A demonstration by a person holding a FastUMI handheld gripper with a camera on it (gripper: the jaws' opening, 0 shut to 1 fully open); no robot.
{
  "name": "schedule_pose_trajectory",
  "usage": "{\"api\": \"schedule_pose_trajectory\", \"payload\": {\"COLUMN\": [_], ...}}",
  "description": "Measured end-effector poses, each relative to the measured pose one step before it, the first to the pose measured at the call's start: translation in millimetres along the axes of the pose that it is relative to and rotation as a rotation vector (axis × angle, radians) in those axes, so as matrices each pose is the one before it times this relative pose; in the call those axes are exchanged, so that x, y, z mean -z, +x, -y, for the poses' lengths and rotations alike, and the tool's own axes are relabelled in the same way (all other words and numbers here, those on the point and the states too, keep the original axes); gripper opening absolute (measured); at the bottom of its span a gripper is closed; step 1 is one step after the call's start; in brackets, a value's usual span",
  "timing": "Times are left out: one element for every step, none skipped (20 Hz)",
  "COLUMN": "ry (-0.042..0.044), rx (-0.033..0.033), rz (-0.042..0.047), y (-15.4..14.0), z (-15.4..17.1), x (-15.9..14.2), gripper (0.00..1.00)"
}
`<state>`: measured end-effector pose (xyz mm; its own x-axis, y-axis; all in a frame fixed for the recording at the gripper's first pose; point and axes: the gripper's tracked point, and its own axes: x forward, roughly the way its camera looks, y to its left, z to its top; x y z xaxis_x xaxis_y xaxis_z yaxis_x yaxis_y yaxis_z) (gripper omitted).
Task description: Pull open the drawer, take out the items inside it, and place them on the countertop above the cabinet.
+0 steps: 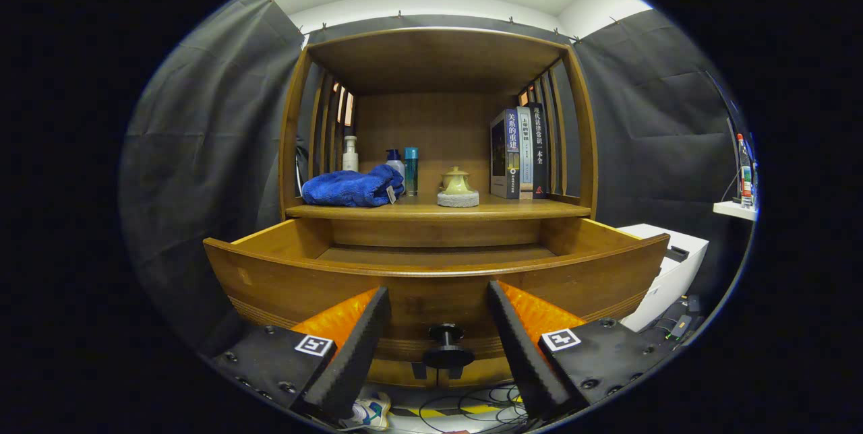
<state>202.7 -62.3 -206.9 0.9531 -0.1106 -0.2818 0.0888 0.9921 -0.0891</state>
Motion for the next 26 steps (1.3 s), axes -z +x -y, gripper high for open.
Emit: {"api": "schedule_pose_trajectory", "payload": {"ry": [-0.00905,-0.00578,0.00886,0.00481,0.00356,-0.00584,-0.00142,-0.00292,-0.00080,0.00287,-0.00133,0.00255,0.00993,0.00467,-0.00374,-0.01010,-0.00504,0.00446,0.00711,0.00182,-0.00106,-0.00012,-0.00667,-0.00998,-0.00249,0.00004], "rx": [0.00374,0.00420,0.00403,0.00007,0.00413,0.00278,0.00031,-0.00136,-0.00036,-0.00190,-0.00163,-0.00265,-0.00330,-0.00177,0.00133,0.00229,0.00208,0.00214,0.00137,0.00152,0.00063,0.00226,0.00200,-0.00039,0.00480,0.01458], "rz": [-0.00056,0.00671,0.00467,-0.01774,0.01016,-0.00647,0.00896,0.00427,0.00373,0.00043,-0.00098,-0.00195,-0.00260,-0.00422,-0.00385,-0.00627,-0.00645,-0.00035,-0.00616,-0.00427,-0.00467,-0.00624,0.00451,0.00104,0.00187,-0.01695], "y": [8.85,9.13,8.58,6.69,14.76,7.62,8.32,7.92,8.74,9.12,9.33,9.44,8.99,7.49,7.26,5.48,5.59,5.38,5.18,3.67,3.76,1.68,-2.06,0.90,0.70,-1.05], "z": [-0.88,-0.38,-1.77,-1.49,-2.13,0.82,-0.38,-0.85,1.05,1.18,-0.80,0.56,-0.44,-0.11,-0.58,0.64,-0.24,-0.89,-1.10,1.13,-0.48,0.39,-0.90,0.99,0.54,4.06], "x": [-2.31,-4.54,-4.17,3.08,-1.31,-0.96,-3.48,-0.28,-0.66,0.00,-0.45,-0.58,-0.18,-0.29,-1.43,-0.62,0.21,-0.78,-0.07,-1.28,-0.52,1.19,-1.72,1.36,-0.53,2.77], "gripper": [0.97,0.97,0.97,0.97,0.97,0.98,0.98,0.97,0.97,0.97,0.97,0.97,0.97,0.97,0.97,0.97,0.97,0.97,0.98,0.98,0.98,0.98,0.98,0.98,0.98,0.98]}}
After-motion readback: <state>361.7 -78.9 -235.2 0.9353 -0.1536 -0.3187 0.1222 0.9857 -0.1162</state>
